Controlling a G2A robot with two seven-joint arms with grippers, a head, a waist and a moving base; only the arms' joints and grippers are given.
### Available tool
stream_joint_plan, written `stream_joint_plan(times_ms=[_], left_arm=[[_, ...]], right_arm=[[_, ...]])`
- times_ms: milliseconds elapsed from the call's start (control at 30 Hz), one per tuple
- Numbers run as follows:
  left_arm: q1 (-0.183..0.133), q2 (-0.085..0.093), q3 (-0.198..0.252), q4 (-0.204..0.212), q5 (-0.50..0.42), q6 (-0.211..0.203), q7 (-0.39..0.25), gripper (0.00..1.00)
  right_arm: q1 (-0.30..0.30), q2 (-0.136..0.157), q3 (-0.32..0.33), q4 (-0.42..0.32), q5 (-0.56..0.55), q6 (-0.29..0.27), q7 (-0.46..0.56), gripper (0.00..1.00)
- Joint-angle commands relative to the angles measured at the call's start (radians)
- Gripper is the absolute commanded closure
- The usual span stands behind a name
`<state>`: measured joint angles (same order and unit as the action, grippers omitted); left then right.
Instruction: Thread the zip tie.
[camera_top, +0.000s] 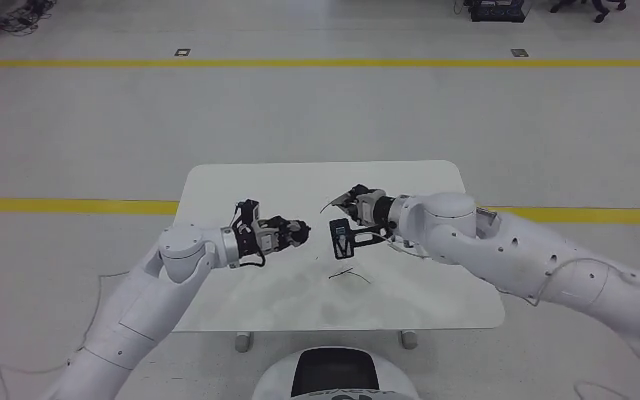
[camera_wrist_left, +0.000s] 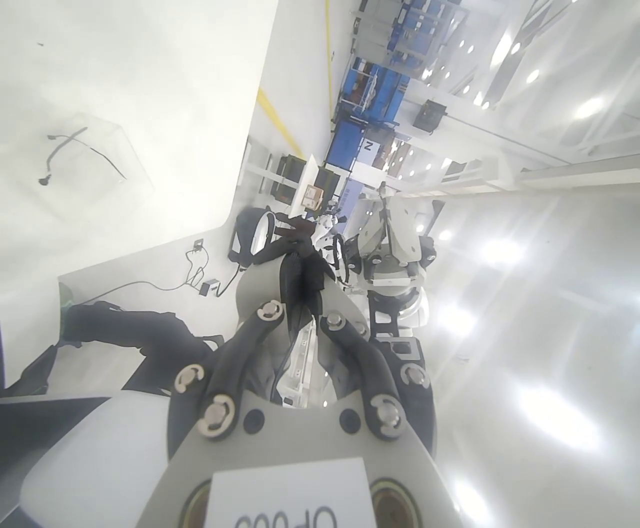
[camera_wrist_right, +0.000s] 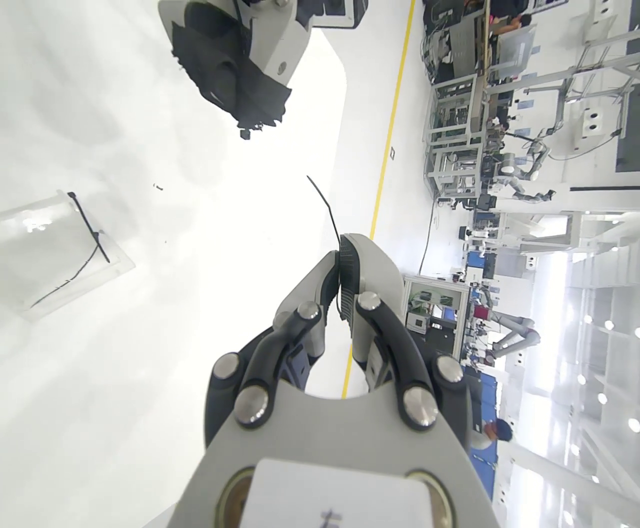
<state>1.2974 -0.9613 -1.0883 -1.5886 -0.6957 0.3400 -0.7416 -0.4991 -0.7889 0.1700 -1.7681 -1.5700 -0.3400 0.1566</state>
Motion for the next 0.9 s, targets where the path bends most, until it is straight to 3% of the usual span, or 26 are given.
stream_joint_plan(times_ms=[0,200,467,633,867], left_arm=[[0.005,0.002,-0.004,-0.002,0.0,0.0,0.002,1.0],[0.017,0.008,-0.011,-0.009,-0.002,0.0,0.007,1.0],[0.024,0.012,-0.013,-0.016,-0.005,0.0,0.016,1.0],[0.028,0.015,-0.016,-0.023,-0.007,0.0,0.017,1.0],[0.021,0.02,-0.018,-0.029,-0.012,0.0,0.015,1.0]], right_arm=[[0.003,-0.006,0.0,0.038,0.0,0.0,-0.086,1.0],[0.006,-0.031,0.0,0.154,0.0,0.0,-0.306,1.0],[0.001,-0.072,0.0,0.262,0.0,0.0,-0.493,1.0],[-0.007,-0.093,0.0,0.282,0.0,0.0,-0.536,1.0],[-0.017,-0.103,0.0,0.267,0.0,0.0,-0.493,1.0]])
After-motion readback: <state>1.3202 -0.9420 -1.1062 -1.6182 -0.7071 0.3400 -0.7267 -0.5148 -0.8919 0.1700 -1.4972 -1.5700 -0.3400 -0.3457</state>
